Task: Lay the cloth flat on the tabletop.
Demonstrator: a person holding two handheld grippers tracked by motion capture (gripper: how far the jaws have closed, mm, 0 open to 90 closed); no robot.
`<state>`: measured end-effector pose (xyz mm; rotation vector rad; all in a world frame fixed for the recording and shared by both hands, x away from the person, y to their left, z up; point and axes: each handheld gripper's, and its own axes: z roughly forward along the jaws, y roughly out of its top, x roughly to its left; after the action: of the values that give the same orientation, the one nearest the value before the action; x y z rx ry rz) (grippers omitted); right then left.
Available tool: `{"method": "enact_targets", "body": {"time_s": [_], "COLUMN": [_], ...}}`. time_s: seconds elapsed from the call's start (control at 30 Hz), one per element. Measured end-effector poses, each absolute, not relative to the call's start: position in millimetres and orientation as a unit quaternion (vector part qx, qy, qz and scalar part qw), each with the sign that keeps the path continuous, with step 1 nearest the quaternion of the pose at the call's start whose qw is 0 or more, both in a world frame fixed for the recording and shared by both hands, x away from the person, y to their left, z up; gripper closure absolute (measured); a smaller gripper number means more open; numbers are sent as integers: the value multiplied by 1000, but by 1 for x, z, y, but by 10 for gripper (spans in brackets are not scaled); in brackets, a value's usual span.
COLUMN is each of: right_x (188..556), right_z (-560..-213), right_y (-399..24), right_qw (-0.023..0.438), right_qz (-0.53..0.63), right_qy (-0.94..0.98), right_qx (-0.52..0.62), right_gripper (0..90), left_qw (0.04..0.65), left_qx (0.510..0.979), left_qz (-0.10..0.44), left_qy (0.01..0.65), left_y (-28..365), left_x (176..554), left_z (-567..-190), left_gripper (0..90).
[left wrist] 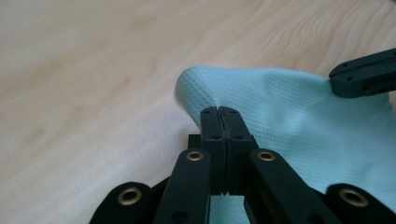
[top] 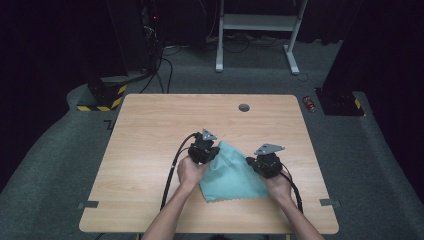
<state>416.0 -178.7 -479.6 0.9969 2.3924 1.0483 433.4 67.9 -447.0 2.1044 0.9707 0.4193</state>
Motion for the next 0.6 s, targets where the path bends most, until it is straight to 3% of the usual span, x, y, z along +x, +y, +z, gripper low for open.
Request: {"method": "enact_targets", "body": {"time_s": [0.2, 0.43, 0.6], "right_x": [392, 366, 356], "right_z": [-473, -504, -505], "right_y": [-183, -183, -186], "right_qw": [189, 156, 141], "right_qz": [391, 357, 357], "right_qy": [842, 874, 880], "right_qx": [320, 291, 279], "right_gripper": [887, 884, 827], "left_qw": [379, 339, 354], "left_qx": [855, 887, 880], "left_qz": [156, 97, 87], "left_qy": [319, 299, 304], "left_y": [54, 46, 55], "left_x": [394, 365, 354], "left_z": [-453, -495, -495], "left_gripper": [889, 879, 750]}}
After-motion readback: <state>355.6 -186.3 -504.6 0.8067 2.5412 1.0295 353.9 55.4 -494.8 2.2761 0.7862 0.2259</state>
